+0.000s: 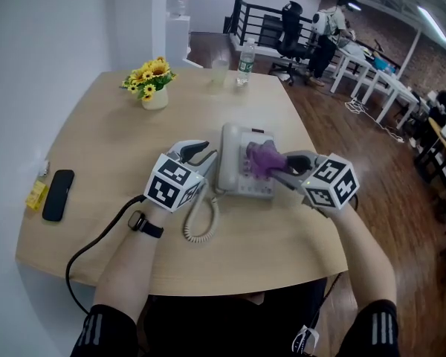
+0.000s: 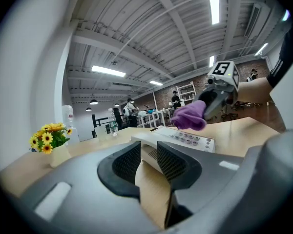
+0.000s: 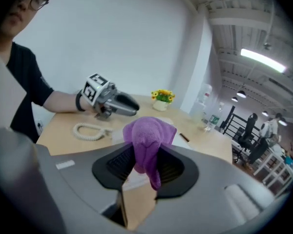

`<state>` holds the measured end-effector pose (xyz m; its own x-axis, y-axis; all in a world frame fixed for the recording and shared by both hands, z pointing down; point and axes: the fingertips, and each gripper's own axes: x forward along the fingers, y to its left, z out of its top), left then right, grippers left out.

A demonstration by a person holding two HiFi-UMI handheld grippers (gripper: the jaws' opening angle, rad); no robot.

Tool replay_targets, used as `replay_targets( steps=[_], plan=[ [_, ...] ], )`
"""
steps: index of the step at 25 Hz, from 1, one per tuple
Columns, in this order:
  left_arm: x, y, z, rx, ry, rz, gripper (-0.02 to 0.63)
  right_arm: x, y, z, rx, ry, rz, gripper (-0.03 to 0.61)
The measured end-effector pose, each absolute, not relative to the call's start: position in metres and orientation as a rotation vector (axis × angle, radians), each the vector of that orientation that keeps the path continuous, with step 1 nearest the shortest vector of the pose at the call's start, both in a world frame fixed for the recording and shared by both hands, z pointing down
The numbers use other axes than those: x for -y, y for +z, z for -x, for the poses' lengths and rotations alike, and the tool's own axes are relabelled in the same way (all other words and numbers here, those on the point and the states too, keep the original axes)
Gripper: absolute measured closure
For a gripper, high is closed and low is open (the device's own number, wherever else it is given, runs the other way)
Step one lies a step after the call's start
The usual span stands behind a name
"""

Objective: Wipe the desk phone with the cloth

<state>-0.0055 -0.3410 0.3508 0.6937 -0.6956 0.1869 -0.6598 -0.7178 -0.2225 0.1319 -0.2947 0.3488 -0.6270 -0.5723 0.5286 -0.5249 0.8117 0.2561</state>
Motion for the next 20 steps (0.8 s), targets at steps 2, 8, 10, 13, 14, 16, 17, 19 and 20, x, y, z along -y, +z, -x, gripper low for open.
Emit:
replay_targets(
  steps=[2, 8, 10, 13, 14, 16, 17, 19, 20],
  plan=[
    [0.341, 0.352, 0.006, -1.115, -0.391, 2.763, 0.514, 0.329, 0.330, -0.133, 2.393, -0.076, -0.884, 0.448],
    [0.343, 0.352, 0.007, -1.119, -0.393, 2.761, 0.514, 0.411, 0.343, -0.117, 2.232, -0.001, -0.956, 0.448],
    [0.343, 0.352, 0.006, -1.119, -0.393, 2.763, 0.514, 0.422, 0.357, -0.114, 2.176, 0.026, -0.956, 0.448],
    [0.342, 0.351, 0.006, -1.117, -0.387, 2.765, 0.514, 0.421, 0.367, -0.112, 2.157, 0.022, -0.950, 0.448],
    [0.342, 0.351, 0.006, -1.117, -0.387, 2.765, 0.514, 0.417, 0.368, -0.111, 2.157, 0.008, -0.943, 0.448],
    [0.342, 0.351, 0.006, -1.115, -0.392, 2.763, 0.514, 0.406, 0.371, -0.108, 2.152, -0.026, -0.909, 0.448],
    [0.341, 0.351, 0.006, -1.113, -0.394, 2.762, 0.514, 0.398, 0.373, -0.106, 2.149, -0.044, -0.887, 0.448],
    [0.341, 0.352, 0.006, -1.111, -0.394, 2.761, 0.514, 0.381, 0.379, -0.104, 2.143, -0.074, -0.852, 0.448],
    [0.342, 0.352, 0.006, -1.110, -0.393, 2.760, 0.514, 0.373, 0.382, -0.104, 2.143, -0.087, -0.838, 0.448]
  ],
)
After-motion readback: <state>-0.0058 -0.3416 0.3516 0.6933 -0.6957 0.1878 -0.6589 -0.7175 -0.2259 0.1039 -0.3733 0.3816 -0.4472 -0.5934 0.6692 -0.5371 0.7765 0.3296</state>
